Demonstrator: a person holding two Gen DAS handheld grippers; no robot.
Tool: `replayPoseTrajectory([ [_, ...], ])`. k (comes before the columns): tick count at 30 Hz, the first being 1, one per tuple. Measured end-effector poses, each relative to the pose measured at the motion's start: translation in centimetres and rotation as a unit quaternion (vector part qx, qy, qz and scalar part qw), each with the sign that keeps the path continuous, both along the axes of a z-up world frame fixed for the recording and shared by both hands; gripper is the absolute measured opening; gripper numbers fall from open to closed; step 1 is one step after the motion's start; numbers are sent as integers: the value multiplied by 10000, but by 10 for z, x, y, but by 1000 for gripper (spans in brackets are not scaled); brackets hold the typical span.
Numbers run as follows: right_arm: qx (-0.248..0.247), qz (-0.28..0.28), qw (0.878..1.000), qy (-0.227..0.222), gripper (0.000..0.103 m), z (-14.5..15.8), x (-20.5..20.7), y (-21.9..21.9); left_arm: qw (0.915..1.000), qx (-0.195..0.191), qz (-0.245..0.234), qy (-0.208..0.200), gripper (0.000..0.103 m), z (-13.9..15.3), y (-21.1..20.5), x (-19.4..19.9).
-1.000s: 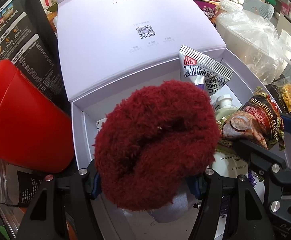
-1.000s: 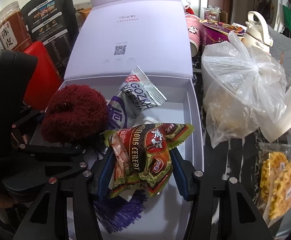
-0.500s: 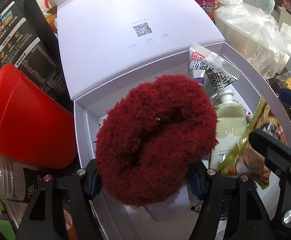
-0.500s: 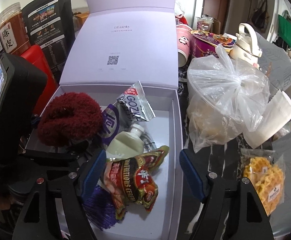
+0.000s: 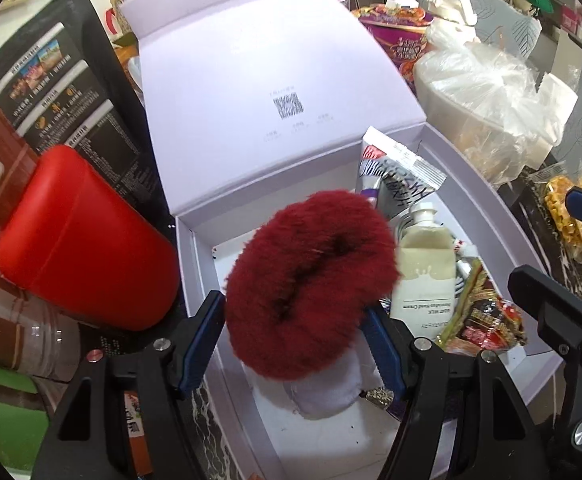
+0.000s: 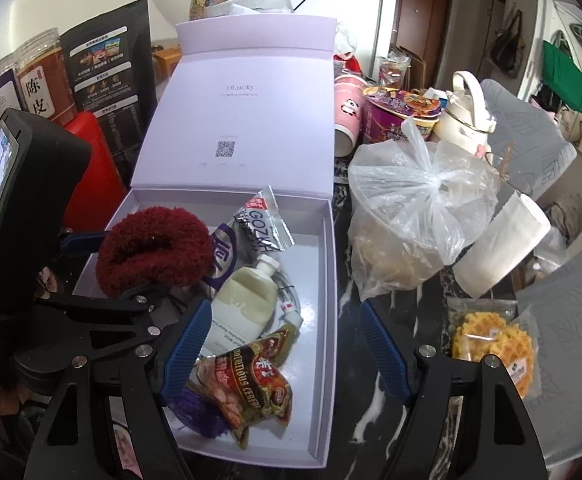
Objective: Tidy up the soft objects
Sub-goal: 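Withdraw both open grippers up and back from the white box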
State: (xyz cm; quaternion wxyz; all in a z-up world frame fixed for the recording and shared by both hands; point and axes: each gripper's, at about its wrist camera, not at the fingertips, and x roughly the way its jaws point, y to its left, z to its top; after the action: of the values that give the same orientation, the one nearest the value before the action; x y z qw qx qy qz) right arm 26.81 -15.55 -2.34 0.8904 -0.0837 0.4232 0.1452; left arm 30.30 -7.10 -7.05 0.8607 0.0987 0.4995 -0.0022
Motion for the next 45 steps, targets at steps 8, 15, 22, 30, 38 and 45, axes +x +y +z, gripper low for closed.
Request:
replayPoseTrajectory([
  [8,166,-78,9996,-218,77,26,-19,-6,9992,-62,163,-368,68,45,5,-23],
  [15,262,-121,9986,-445,77,51,-37,-11,9976,-158,157,-648,68,75,34,-47],
  [22,362,-150,9965,-743,80,76,-61,-17,9951,-200,63,-965,68,107,36,-76],
  [30,461,-142,9925,-1124,83,103,-96,-25,9895,-351,74,-1399,68,142,36,-113],
  [38,538,-119,9880,-1444,87,122,-131,-31,9843,-418,44,-1714,68,164,35,-149],
  [45,557,-144,9848,-1640,89,132,-162,-37,9804,-477,-67,-1911,68,174,32,-178],
])
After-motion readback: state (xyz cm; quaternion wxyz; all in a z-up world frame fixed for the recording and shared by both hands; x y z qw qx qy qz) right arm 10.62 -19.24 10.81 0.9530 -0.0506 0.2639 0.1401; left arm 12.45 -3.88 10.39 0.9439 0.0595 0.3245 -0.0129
